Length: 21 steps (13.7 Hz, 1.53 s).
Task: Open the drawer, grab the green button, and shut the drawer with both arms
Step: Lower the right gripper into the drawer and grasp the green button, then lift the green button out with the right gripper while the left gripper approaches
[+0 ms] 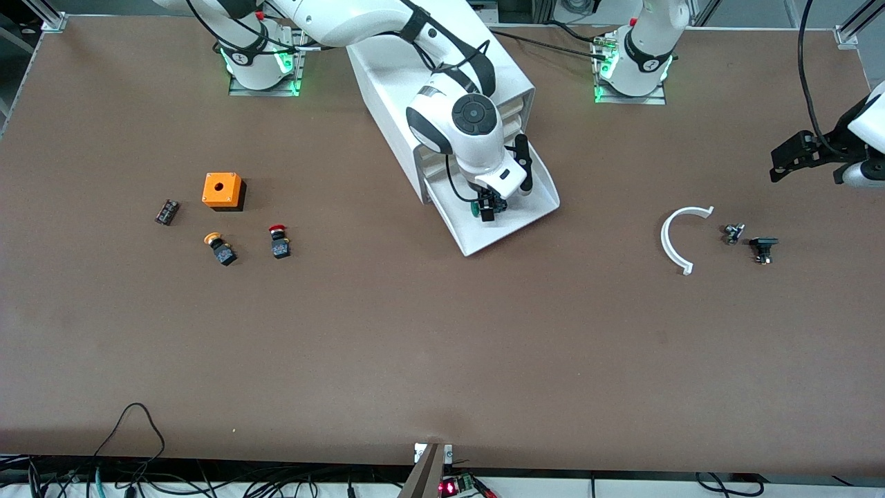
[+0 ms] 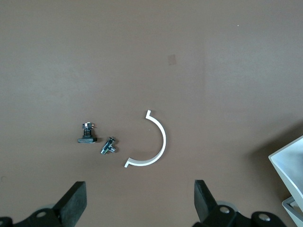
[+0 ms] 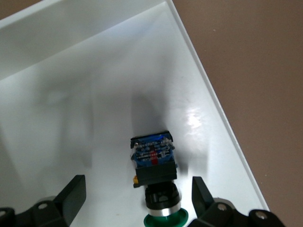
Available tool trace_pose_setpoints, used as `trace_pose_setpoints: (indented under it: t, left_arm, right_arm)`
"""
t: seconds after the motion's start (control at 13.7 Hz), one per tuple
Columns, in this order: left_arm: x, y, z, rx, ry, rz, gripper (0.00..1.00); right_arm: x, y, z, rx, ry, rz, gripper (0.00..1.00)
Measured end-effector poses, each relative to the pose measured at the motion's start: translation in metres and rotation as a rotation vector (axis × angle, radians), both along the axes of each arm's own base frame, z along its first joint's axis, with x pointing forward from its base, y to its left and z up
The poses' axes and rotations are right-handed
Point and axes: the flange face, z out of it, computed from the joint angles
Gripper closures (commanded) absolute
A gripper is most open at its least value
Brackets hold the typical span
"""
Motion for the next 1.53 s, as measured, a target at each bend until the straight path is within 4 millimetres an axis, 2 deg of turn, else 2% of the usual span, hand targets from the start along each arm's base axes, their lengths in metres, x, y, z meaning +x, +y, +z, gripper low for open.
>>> trace_pose_setpoints:
  t: [0.22,0.44,0.73,1.02,1.17,1.39,1.53]
  left_arm:
    - [0.0,0.0,-0.001,0.0,0.001,-0.001,0.0]
    - [0.001,0.0,-0.003,-0.001,0.004,-0.001,0.0]
    - [0.004,-0.002,-0.005,-0.001,0.002,-0.005,0.0]
    - [0.01,-0.004,-0.011,-0.002,-0.006,-0.011,0.0]
    - [0.017,-0.012,-0.021,-0.005,0.003,-0.026,0.0]
    - [0.042,-0.027,-0.048,-0.018,-0.035,-0.043,0.0]
    - [0.061,-0.034,-0.08,-0.044,-0.037,-0.013,0.0]
  right_arm:
    - [-0.001,-0.001,-0.011,-0.011,0.01,0.0,0.12]
    - [-0.006,0.002,-0.021,-0.02,0.018,0.007,0.35]
    - [-0.003,0.005,-0.015,-0.007,0.006,0.006,0.58]
    - [-0.005,0.009,-0.015,-0.006,0.001,0.013,0.66]
    - [-0.007,0.01,-0.015,-0.012,-0.009,0.023,0.68]
    - [-0.009,0.016,-0.007,-0.004,-0.022,0.033,0.7]
    - [-0.008,0.026,0.017,0.021,-0.041,0.038,0.7]
